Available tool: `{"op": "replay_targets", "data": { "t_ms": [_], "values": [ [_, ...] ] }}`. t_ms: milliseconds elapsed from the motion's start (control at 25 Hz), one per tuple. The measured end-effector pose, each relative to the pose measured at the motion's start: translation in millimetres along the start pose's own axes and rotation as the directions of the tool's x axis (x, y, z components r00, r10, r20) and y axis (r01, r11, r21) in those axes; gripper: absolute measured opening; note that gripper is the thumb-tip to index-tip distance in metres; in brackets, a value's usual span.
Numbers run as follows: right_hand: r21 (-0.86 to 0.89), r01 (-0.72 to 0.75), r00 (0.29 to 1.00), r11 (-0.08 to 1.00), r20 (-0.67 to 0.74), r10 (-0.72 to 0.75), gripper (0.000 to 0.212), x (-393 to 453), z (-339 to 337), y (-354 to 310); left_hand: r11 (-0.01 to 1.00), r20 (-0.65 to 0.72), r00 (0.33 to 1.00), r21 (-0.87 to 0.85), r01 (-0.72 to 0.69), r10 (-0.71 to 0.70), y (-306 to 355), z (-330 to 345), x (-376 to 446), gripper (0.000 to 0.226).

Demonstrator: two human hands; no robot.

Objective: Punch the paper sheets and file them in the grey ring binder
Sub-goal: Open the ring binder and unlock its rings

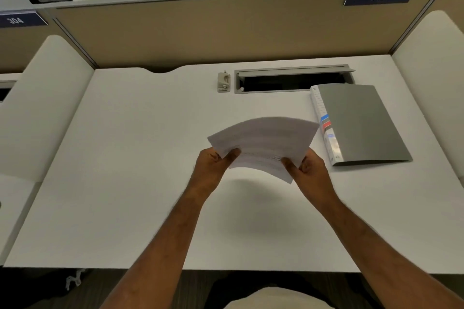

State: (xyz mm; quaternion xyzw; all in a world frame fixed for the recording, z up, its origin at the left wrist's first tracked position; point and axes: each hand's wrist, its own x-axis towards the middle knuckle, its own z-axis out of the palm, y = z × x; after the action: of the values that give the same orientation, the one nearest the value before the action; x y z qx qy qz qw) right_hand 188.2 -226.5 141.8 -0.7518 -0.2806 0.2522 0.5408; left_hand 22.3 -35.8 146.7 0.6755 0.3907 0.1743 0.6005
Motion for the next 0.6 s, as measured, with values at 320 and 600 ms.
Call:
{"op": "replay_targets", "data": {
  "t_ms": [320, 600],
  "values": [
    [0.017, -0.103, 0.995, 0.995, 0.006, 0.102, 0.025, -17, -6, 27, 0.997, 0.142, 0.990, 0.075, -0.010, -0.001, -20, 14, -14, 0.026],
    [0.006, -0.124, 0.992, 0.992, -0.002, 0.124, 0.026, -29, -10, 47, 0.988, 0.191, 0.980, 0.154, 0.025, -0.055, -38, 23, -25, 0.024]
  ]
}}
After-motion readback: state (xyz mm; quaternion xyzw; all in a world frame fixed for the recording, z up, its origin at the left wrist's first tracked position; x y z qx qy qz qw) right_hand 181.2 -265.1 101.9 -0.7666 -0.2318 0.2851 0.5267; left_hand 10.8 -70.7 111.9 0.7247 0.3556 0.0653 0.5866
